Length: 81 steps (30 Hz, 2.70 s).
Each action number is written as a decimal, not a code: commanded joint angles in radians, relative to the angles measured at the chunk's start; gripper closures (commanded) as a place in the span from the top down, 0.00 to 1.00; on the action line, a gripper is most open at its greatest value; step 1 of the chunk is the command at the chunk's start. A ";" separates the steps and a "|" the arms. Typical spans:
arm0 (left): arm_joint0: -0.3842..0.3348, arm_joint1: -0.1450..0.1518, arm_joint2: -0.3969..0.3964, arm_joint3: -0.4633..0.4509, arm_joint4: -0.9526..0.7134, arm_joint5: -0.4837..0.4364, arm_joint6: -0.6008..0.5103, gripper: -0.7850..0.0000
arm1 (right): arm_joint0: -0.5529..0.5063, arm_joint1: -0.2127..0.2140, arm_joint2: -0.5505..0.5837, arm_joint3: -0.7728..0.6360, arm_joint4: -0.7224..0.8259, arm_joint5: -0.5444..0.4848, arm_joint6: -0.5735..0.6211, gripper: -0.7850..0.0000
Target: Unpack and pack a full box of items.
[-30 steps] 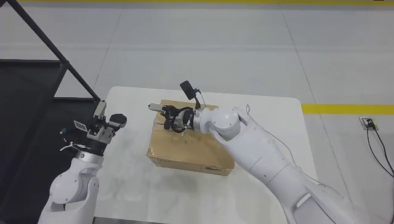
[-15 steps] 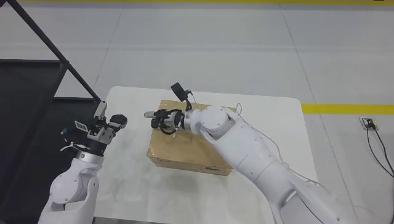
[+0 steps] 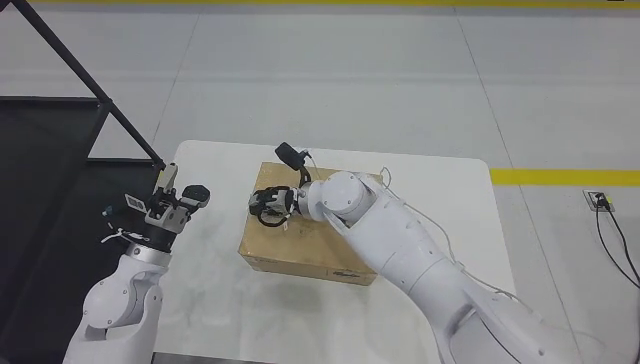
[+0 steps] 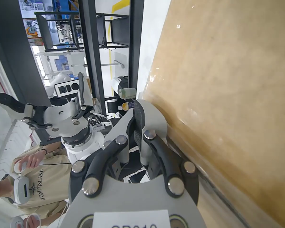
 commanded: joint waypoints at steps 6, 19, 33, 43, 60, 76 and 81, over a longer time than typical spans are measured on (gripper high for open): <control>-0.004 0.000 0.002 0.004 0.001 -0.001 -0.002 1.00 | -0.005 0.004 0.012 -0.021 -0.054 0.029 0.012 0.00; -0.012 0.001 0.012 0.005 0.010 0.004 -0.003 1.00 | -0.035 0.064 0.103 -0.109 -0.128 0.132 0.035 0.00; -0.026 0.001 0.024 0.009 0.020 0.013 -0.008 1.00 | -0.158 0.168 0.246 -0.341 -0.245 0.237 0.089 0.00; -0.034 0.002 0.031 0.009 0.027 0.014 -0.011 1.00 | -0.267 0.239 0.349 -0.524 -0.380 0.356 0.129 0.00; -0.048 0.002 0.049 0.015 0.041 0.024 -0.016 1.00 | -0.450 0.331 0.548 -0.745 -0.510 0.453 0.172 0.00; -0.057 0.003 0.058 0.018 0.043 0.025 -0.026 1.00 | -0.536 0.381 0.650 -0.877 -0.591 0.545 0.244 0.00; -0.059 0.003 0.059 0.022 0.039 0.022 -0.029 1.00 | -0.552 0.394 0.670 -0.902 -0.612 0.570 0.270 0.00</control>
